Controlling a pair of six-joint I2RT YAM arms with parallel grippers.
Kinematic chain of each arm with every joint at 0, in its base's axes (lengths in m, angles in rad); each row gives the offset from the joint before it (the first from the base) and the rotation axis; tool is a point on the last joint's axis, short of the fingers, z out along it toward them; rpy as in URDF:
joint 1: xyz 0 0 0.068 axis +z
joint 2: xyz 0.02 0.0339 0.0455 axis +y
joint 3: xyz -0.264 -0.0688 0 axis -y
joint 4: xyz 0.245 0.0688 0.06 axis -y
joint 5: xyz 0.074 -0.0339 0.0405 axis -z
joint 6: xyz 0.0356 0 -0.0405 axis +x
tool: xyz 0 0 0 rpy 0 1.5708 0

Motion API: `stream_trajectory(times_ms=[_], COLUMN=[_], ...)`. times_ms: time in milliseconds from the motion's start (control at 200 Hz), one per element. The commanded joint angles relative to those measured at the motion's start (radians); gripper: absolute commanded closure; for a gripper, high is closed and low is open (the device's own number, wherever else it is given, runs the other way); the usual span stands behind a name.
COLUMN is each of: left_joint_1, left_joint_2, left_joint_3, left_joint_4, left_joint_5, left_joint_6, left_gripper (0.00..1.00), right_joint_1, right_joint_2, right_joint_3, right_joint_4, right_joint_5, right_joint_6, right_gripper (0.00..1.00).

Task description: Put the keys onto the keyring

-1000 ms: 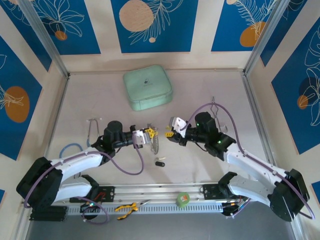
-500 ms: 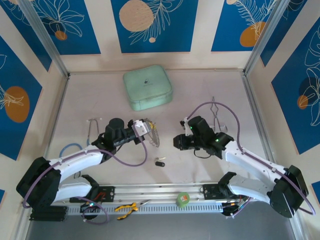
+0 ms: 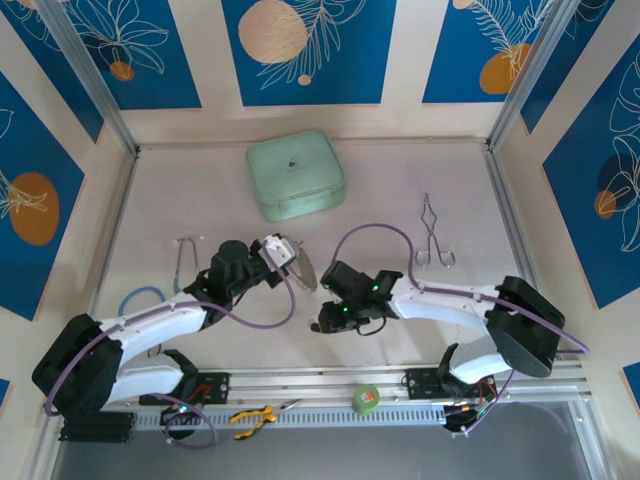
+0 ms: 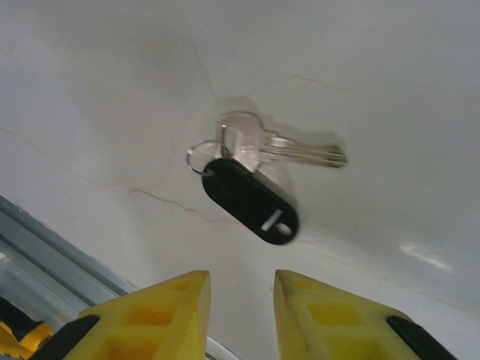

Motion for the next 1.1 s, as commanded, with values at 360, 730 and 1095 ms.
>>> stream_trajectory(times_ms=[360,730,1095], left_joint_1=[-0.008,-0.008,-0.007], left_joint_2=[-0.132,-0.132,-0.143], left_joint_3=[-0.06,-0.074,-0.077], left_joint_4=[-0.068,-0.038,-0.037], left_joint_5=[-0.201,-0.182,-0.18], left_joint_6=[-0.167,-0.163,-0.148], left_gripper=[1.0,1.0,1.0], right_joint_1=[0.089,0.098,0.1], right_joint_2=[0.157,0.272,0.336], right_joint_3=[0.152,0.253,0.312], right_joint_4=[-0.022,-0.103,-0.174], right_joint_5=[0.154,0.181,0.196], right_joint_6=[0.112,0.1,0.102], right_gripper=[0.6,0.6,0.71])
